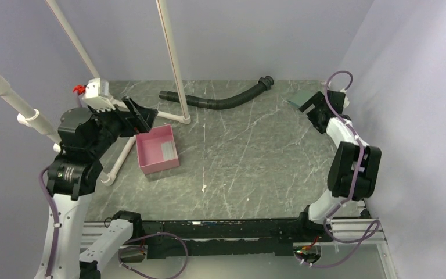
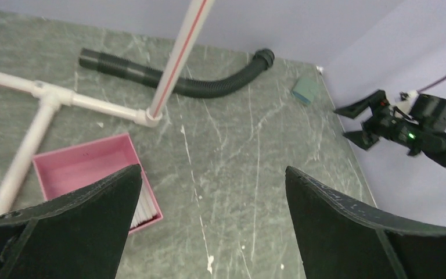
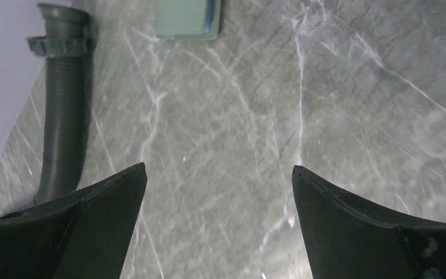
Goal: Put the credit cards into the card holder
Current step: Move the card holder to the center of the board, then open the card holder at the center of the board.
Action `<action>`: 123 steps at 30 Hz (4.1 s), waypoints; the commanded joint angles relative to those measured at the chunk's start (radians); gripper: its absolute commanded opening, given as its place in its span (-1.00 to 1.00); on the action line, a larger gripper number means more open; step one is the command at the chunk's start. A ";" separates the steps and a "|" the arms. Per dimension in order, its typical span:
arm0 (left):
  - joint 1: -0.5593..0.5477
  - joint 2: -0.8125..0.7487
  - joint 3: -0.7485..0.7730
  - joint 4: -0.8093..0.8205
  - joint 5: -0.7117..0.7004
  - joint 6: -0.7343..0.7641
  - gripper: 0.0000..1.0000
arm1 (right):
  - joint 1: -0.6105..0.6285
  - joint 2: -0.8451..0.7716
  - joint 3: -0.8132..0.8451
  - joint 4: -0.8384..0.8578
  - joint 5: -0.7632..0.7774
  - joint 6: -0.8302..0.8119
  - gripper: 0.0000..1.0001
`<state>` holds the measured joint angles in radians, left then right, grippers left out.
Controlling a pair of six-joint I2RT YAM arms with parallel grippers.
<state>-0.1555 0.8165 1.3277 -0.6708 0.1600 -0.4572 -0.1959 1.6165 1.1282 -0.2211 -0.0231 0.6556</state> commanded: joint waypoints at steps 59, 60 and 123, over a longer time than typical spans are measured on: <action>-0.387 0.434 -0.387 0.409 0.266 -0.290 0.71 | 0.629 -0.389 -0.406 -0.124 0.086 -0.245 -1.00; -0.388 0.430 -0.394 0.409 0.252 -0.296 0.71 | 0.677 -0.389 -0.374 -0.165 0.171 -0.228 -1.00; -0.565 0.964 -0.449 0.536 0.123 -0.408 -0.52 | 0.694 -0.072 -0.589 0.645 -0.667 0.099 -0.68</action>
<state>-0.7017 1.7508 0.9176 -0.1520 0.3676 -0.9024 0.3954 1.6066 0.4824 0.3660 -0.7101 0.7502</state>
